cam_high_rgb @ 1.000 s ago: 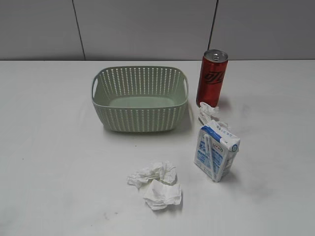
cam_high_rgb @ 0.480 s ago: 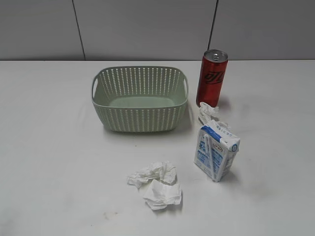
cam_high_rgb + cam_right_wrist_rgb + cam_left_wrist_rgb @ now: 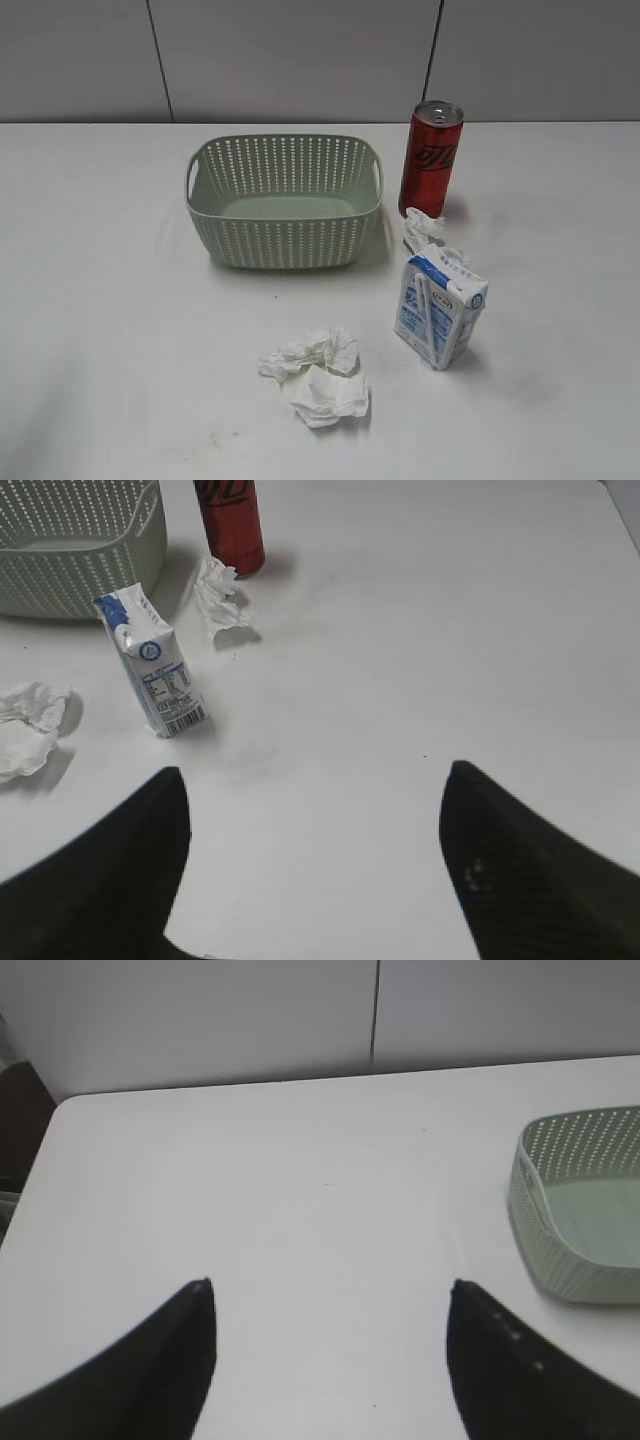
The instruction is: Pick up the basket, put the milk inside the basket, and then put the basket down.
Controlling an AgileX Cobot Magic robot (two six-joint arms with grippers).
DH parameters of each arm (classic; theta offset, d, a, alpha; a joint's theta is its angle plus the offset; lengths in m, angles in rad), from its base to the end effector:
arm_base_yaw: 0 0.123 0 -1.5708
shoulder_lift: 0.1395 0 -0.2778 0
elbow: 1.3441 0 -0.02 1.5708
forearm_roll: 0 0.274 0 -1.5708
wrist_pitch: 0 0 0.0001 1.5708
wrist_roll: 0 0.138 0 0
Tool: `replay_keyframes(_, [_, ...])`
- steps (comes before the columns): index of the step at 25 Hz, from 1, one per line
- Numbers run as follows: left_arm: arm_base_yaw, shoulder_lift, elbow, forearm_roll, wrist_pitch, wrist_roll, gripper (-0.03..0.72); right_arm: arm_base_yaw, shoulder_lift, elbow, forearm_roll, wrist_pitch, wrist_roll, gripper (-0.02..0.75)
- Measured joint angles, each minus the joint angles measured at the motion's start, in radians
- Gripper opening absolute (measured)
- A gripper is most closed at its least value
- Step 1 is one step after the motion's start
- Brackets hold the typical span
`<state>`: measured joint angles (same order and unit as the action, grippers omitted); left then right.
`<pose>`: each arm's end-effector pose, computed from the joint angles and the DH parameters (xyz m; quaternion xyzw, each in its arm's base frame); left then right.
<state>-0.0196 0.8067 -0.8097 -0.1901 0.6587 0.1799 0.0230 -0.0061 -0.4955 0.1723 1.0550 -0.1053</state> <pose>0.2244 -0.0204 0.3201 0.0492 0.8725 -0.0484 0.4837 0.0632 0.0220 0.2681 -0.0575 0.8462 0.0644 0.5258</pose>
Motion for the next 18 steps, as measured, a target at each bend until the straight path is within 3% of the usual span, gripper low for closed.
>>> replay_keyframes(18, [-0.212, 0.664, -0.464, -0.058, 0.053, -0.019, 0.552, 0.000, 0.000, 0.000, 0.000, 0.000, 0.000, 0.589])
